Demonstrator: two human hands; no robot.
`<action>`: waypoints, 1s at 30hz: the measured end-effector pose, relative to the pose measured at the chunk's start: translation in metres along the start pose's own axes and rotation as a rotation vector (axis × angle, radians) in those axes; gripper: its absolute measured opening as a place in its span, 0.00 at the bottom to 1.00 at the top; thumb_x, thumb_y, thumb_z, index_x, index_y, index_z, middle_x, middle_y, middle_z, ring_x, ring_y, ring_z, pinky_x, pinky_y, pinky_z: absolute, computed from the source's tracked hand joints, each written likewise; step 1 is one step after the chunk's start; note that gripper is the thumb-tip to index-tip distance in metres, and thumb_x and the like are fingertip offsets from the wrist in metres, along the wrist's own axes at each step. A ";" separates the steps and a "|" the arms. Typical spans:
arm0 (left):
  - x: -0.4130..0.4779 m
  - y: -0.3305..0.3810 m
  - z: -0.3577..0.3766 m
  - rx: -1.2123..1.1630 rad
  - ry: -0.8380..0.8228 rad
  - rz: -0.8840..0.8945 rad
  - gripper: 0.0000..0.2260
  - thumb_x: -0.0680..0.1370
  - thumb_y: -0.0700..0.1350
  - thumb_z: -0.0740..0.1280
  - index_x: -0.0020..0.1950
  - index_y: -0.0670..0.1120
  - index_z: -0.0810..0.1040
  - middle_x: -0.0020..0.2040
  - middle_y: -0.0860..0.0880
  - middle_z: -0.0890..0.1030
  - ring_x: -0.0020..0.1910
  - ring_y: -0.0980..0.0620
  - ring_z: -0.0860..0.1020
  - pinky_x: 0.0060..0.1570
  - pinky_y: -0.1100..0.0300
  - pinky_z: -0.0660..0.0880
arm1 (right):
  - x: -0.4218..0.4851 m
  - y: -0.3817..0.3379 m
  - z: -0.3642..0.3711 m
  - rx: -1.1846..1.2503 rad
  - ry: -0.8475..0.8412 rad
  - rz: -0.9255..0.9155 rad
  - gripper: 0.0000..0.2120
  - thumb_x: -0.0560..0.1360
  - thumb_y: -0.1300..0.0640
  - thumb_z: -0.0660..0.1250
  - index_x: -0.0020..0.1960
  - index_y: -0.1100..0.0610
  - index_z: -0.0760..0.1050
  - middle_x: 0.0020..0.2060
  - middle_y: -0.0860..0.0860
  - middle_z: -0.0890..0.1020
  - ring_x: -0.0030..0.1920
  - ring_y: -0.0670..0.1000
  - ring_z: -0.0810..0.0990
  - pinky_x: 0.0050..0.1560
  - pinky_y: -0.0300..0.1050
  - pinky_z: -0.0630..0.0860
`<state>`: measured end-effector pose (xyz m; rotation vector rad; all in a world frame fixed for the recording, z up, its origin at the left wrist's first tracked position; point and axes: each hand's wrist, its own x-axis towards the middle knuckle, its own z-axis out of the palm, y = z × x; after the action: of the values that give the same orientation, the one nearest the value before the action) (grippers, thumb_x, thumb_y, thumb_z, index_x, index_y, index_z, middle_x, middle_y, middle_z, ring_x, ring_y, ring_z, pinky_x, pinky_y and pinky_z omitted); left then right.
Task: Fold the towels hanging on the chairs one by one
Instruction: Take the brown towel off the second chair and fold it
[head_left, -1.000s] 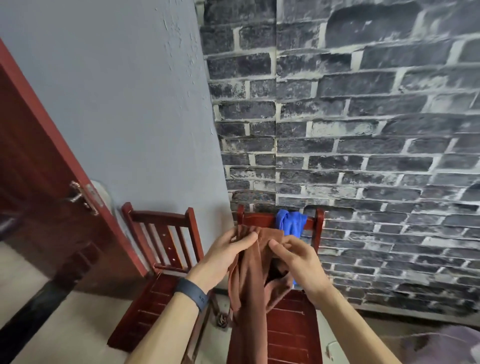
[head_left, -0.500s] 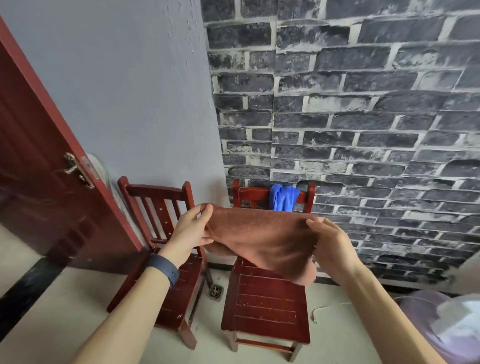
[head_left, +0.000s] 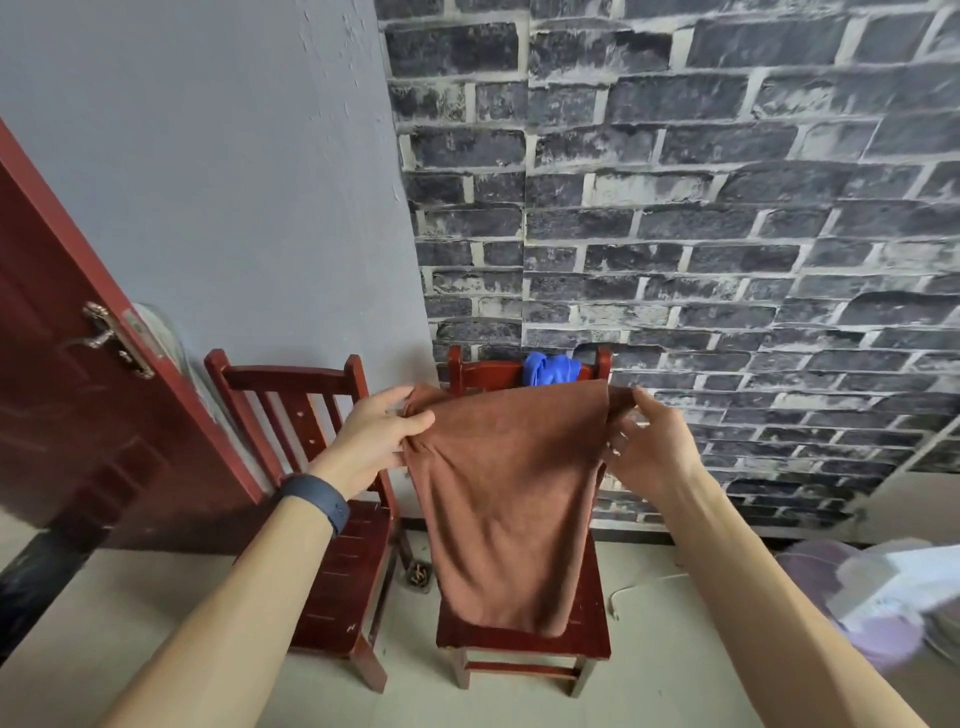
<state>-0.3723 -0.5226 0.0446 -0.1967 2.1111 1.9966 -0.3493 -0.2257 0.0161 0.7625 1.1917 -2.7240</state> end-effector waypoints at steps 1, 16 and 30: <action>0.002 0.001 -0.008 0.018 0.033 0.006 0.11 0.78 0.35 0.69 0.57 0.48 0.82 0.55 0.42 0.84 0.53 0.45 0.83 0.44 0.55 0.80 | 0.003 -0.006 -0.005 0.016 0.023 -0.011 0.15 0.82 0.47 0.60 0.55 0.57 0.77 0.42 0.52 0.81 0.45 0.52 0.79 0.50 0.46 0.72; 0.033 -0.010 -0.043 -0.490 0.233 -0.044 0.12 0.82 0.39 0.60 0.55 0.50 0.81 0.58 0.44 0.81 0.52 0.50 0.81 0.55 0.55 0.76 | 0.036 -0.012 -0.017 -0.715 0.392 -0.543 0.10 0.80 0.51 0.66 0.52 0.57 0.72 0.51 0.57 0.80 0.55 0.59 0.81 0.59 0.62 0.79; 0.037 -0.062 -0.039 1.013 -0.081 0.053 0.15 0.76 0.43 0.72 0.63 0.47 0.81 0.61 0.49 0.81 0.64 0.49 0.76 0.60 0.60 0.69 | 0.044 0.008 -0.057 -1.653 0.064 -0.591 0.21 0.70 0.69 0.64 0.59 0.54 0.82 0.54 0.56 0.82 0.55 0.58 0.80 0.55 0.43 0.72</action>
<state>-0.3954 -0.5629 -0.0230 0.1200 2.7589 0.7246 -0.3615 -0.1855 -0.0430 0.1835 3.0754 -0.9264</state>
